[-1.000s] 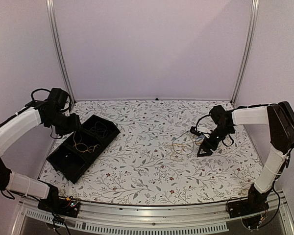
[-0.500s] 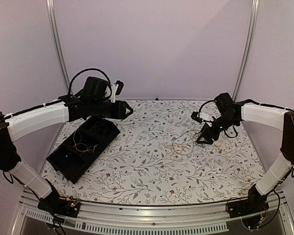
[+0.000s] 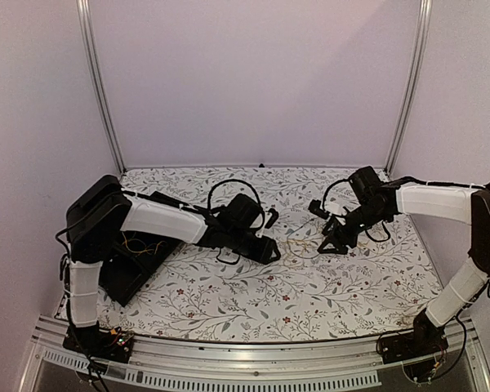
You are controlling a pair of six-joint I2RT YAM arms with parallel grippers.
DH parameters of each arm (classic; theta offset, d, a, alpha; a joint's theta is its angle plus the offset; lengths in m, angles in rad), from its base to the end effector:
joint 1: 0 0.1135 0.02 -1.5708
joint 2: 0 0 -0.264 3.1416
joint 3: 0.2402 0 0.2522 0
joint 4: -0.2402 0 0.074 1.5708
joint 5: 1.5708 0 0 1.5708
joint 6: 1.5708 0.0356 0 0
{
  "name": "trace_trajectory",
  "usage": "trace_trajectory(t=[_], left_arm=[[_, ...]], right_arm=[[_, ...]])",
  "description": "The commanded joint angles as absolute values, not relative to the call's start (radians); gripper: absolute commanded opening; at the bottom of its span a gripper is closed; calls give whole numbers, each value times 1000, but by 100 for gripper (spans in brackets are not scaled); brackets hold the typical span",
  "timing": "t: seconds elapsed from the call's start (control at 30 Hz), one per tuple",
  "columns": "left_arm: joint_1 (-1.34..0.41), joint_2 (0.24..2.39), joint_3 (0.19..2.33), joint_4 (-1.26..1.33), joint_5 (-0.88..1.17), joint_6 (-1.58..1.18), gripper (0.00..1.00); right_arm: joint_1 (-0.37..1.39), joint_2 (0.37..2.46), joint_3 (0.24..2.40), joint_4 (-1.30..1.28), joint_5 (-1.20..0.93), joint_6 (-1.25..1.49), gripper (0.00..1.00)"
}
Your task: Untangle the cables
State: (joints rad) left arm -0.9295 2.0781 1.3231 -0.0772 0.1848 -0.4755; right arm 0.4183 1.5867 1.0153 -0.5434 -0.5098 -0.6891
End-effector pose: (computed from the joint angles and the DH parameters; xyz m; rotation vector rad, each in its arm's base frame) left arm 0.2587 -0.3574 0.1395 0.6682 2.4833 -0.8245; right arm 0.2753 0.1414 0.2011 -1.4816 2.1016 0.5823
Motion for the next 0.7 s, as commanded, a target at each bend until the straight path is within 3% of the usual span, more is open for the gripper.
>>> trace_trajectory(t=[0.0,0.13,0.67], left_arm=[[-932,2131,1383,47,227,-523,43],[-939,2189,1434,61,243,-518,42],[-914,2329,1588,17,232,-608,22]], right_arm=[[421,1607,999,-499,-544,-683,74],[423,1627,999,-501,-539,-686,74],[445,1671,1003,-504,-502,-695,74]])
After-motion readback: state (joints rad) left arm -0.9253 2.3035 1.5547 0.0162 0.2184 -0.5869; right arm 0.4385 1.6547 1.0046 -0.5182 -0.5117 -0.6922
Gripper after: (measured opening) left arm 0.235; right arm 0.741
